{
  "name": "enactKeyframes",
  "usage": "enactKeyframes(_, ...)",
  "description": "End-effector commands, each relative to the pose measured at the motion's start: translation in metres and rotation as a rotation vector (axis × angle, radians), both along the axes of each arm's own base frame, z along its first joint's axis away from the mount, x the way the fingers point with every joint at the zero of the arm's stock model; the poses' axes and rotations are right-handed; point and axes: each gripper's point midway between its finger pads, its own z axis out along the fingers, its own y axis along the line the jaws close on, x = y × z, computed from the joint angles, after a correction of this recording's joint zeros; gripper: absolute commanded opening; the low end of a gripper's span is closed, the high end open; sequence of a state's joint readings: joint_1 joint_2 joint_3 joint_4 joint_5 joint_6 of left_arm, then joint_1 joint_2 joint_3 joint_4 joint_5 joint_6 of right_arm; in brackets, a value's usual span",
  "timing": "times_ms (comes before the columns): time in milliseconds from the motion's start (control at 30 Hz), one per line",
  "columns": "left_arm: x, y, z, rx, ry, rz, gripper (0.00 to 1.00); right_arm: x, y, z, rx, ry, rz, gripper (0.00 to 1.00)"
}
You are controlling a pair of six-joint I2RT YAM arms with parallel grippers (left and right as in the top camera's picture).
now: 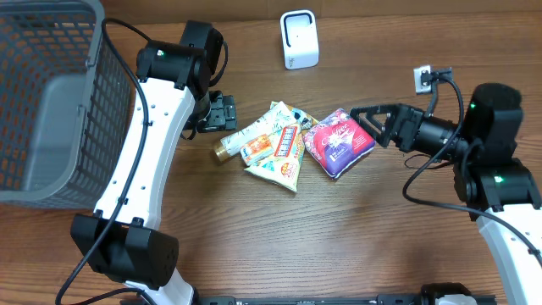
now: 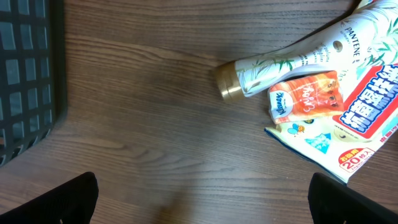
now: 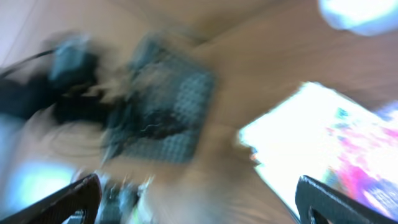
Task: Scan the item barcode
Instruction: 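Reach the right gripper down and grasp the red-purple pack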
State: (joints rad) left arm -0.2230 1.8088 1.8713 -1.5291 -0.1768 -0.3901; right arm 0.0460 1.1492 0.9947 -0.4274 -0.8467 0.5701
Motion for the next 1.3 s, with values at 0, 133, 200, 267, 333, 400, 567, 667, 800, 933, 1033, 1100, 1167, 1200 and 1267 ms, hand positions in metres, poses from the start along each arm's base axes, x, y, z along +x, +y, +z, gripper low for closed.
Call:
enactKeyframes(0, 0.002, 0.002, -0.002, 0.014, 0.001, 0.008, 1.0, 0.036, -0.066, -0.041, -0.244, 0.146, -0.427, 1.0)
enactKeyframes(133, 0.002, 0.002, -0.002, 0.014, 0.001, 0.008, 1.0, 0.022, -0.088, -0.096, -0.391, 0.365, -0.503, 1.0)
enactKeyframes(200, 0.002, 0.002, -0.002, 0.014, 0.001, 0.008, 1.0, 0.02, -0.082, -0.11, -0.385, 0.423, -0.465, 1.0)
enactKeyframes(267, 0.002, 0.002, -0.002, 0.014, 0.001, 0.008, 1.0, 0.021, -0.071, -0.115, -0.344, 0.447, -0.413, 1.0)
enactKeyframes(333, 0.002, 0.002, -0.002, 0.014, 0.001, 0.008, 1.0, 0.025, -0.066, -0.115, -0.316, 0.447, -0.388, 0.95)
enactKeyframes(400, 0.002, 0.002, -0.002, 0.014, 0.001, 0.008, 1.0, 0.03, -0.066, -0.117, -0.296, 0.458, -0.417, 0.79)
enactKeyframes(567, 0.002, 0.002, -0.002, 0.014, 0.001, 0.008, 1.0, 0.033, -0.066, -0.146, -0.298, 0.595, -0.523, 0.85)
enactKeyframes(667, 0.002, 0.002, -0.002, 0.014, 0.001, 0.008, 1.0, 0.029, -0.044, -0.169, -0.29, 0.691, -0.507, 0.85)
enactKeyframes(800, 0.002, 0.002, -0.002, 0.014, 0.001, 0.008, 1.0, 0.026, -0.002, -0.192, -0.346, 0.676, -0.348, 0.85)
enactKeyframes(933, 0.002, 0.002, -0.002, 0.014, 0.001, 0.008, 1.0, 0.016, 0.014, -0.215, -0.434, 0.71, -0.345, 0.87)
enactKeyframes(1033, 0.002, 0.002, -0.002, 0.014, 0.001, 0.008, 1.0, 0.016, 0.015, -0.223, -0.44, 0.742, -0.402, 0.87)
enactKeyframes(1100, 0.002, 0.002, -0.002, 0.014, 0.001, 0.008, 1.0, 0.017, 0.017, -0.224, -0.432, 0.749, -0.418, 0.87)
enactKeyframes(1167, 0.002, 0.002, -0.002, 0.014, 0.001, 0.008, 1.0, 0.019, 0.015, -0.228, -0.439, 0.756, -0.452, 0.86)
enactKeyframes(1200, 0.002, 0.002, -0.002, 0.014, 0.001, 0.008, 1.0, 0.019, 0.014, -0.23, -0.44, 0.766, -0.468, 0.85)
enactKeyframes(1267, 0.002, 0.002, -0.002, 0.014, 0.001, 0.008, 1.0, 0.019, 0.015, -0.238, -0.429, 0.802, -0.487, 0.8)
